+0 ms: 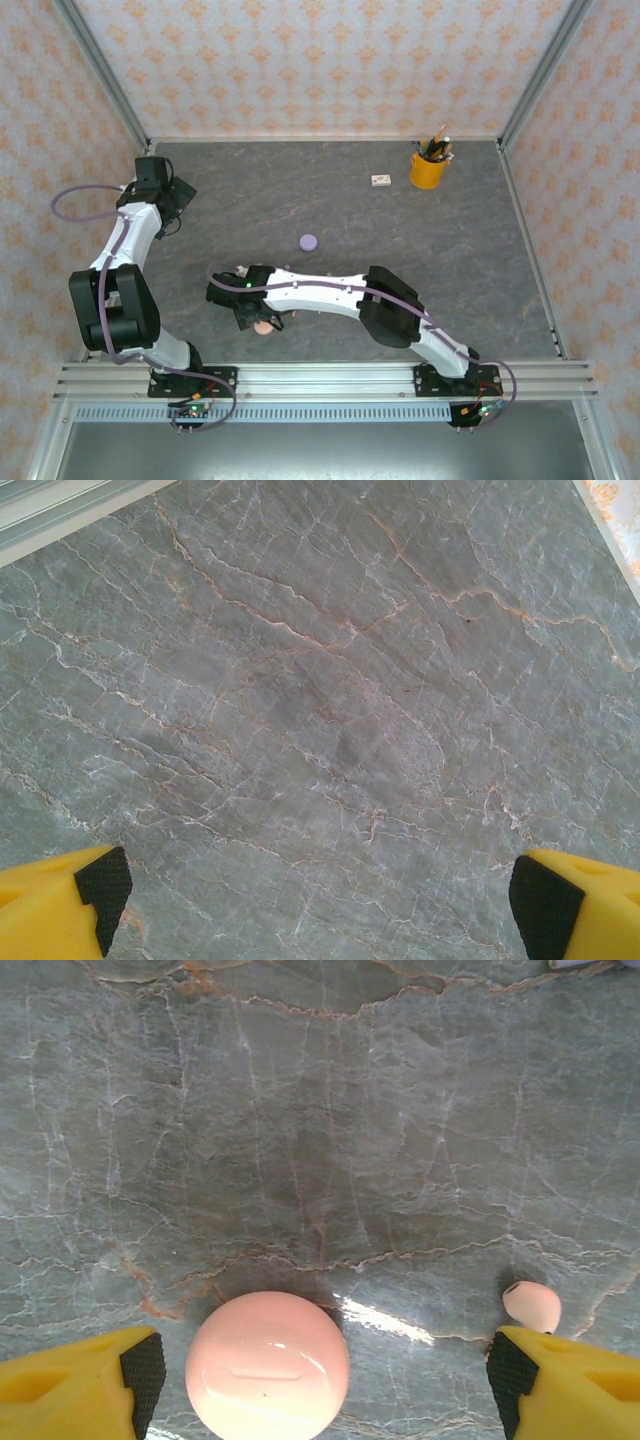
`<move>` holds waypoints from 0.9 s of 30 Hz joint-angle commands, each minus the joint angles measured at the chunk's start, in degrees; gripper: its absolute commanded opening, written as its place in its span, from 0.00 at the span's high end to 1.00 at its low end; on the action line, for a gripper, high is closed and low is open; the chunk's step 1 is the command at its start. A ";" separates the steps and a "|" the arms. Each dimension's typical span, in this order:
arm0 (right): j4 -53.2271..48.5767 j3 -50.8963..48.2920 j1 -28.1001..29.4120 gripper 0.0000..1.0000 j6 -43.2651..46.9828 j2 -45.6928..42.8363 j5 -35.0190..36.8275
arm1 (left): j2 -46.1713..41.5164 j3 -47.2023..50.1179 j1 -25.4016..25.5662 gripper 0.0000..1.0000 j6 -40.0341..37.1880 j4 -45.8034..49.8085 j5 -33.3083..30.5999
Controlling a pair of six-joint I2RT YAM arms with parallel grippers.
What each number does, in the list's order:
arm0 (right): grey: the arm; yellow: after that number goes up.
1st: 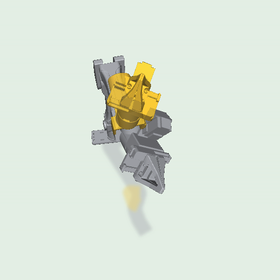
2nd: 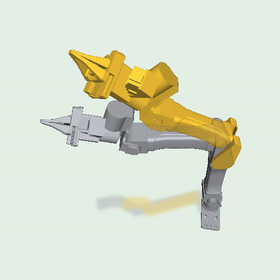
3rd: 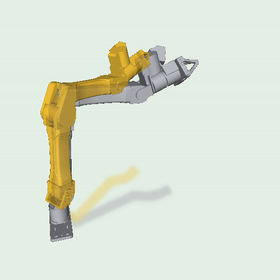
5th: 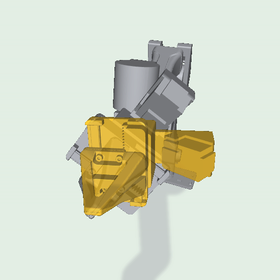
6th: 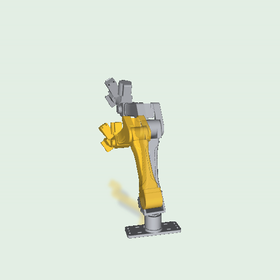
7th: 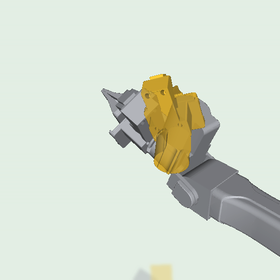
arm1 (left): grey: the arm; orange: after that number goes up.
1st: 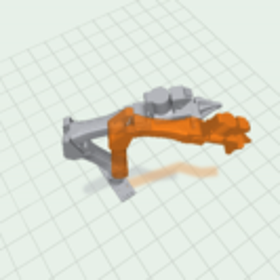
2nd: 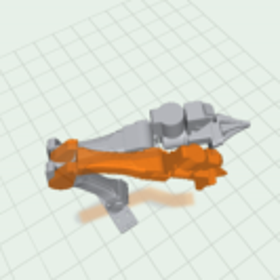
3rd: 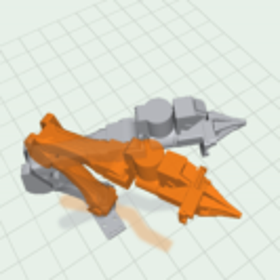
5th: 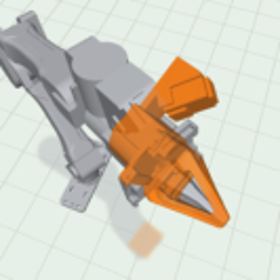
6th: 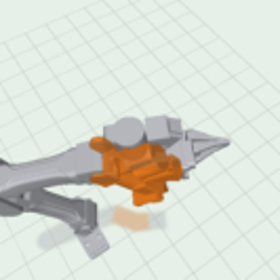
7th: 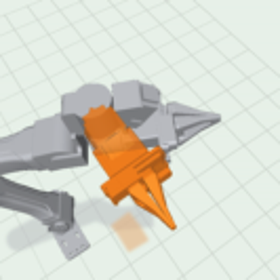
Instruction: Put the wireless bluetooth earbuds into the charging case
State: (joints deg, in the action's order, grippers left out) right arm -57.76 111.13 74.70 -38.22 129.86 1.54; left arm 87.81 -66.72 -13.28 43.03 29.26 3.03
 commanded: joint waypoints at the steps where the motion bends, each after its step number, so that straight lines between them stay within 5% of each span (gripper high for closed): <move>1: -2.40 2.44 0.63 0.17 -1.51 1.97 0.32 | 0.23 -1.16 -0.34 0.00 -0.84 -0.29 -0.21; 27: -2.98 4.41 1.86 0.22 -4.08 6.28 -1.72 | -0.29 -0.41 -0.34 0.00 -1.06 -2.04 0.22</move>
State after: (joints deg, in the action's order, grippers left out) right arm -58.78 114.41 76.36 -40.97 135.28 -0.89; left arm 87.81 -66.72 -13.28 42.02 28.58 3.03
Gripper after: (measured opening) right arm 0.782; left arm 0.998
